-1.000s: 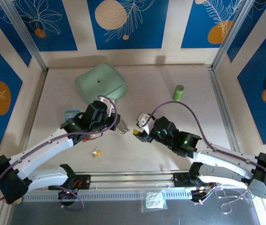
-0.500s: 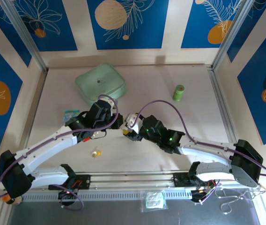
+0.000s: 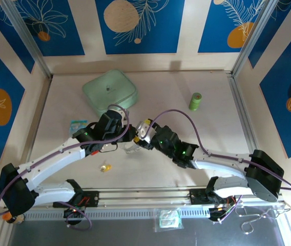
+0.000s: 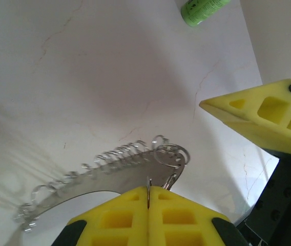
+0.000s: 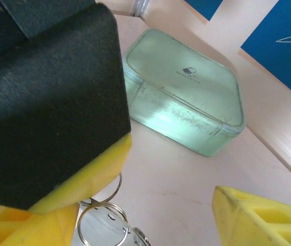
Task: Put the keys on the keyring
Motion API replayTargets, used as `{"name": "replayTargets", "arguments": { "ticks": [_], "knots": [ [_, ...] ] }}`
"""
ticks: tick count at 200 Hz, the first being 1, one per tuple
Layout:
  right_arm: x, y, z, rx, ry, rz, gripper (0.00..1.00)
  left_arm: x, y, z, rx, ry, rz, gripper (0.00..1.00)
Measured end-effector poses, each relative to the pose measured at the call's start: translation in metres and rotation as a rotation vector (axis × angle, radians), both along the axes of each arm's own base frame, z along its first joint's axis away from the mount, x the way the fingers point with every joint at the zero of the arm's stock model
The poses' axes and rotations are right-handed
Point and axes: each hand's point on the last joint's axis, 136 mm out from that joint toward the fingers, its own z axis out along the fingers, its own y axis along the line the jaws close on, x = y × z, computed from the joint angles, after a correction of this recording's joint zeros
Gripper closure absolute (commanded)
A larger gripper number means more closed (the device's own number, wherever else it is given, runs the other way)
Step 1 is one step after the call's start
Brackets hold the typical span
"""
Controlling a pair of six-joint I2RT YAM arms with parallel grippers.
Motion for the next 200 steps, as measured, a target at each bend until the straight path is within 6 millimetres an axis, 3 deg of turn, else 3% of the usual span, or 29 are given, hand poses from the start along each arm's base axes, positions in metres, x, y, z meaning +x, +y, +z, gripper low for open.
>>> {"name": "replayTargets", "arguments": {
  "ticks": [38, 66, 84, 120, 161, 200],
  "knots": [
    [0.009, -0.024, 0.005, 0.002, -0.019, -0.084, 0.34, 0.002, -0.002, 0.006, -0.016, -0.024, -0.002, 1.0],
    [0.029, -0.076, 0.014, 0.029, -0.013, -0.276, 0.35, -0.002, 0.003, 0.003, 0.004, -0.01, -0.001, 1.0],
    [0.03, -0.092, 0.018, 0.055, 0.012, -0.331, 0.35, -0.003, 0.006, 0.001, 0.017, -0.007, 0.002, 1.0],
    [0.012, -0.089, 0.017, 0.11, 0.105, -0.266, 0.36, -0.003, 0.009, -0.002, 0.044, -0.019, -0.003, 1.0],
    [-0.005, -0.082, -0.002, 0.101, 0.226, -0.194, 0.36, -0.003, 0.013, -0.008, 0.085, -0.05, -0.025, 1.0],
    [-0.013, -0.077, -0.006, 0.118, 0.299, -0.157, 0.36, -0.005, 0.022, -0.016, 0.108, -0.166, -0.066, 1.0]
  ]
}}
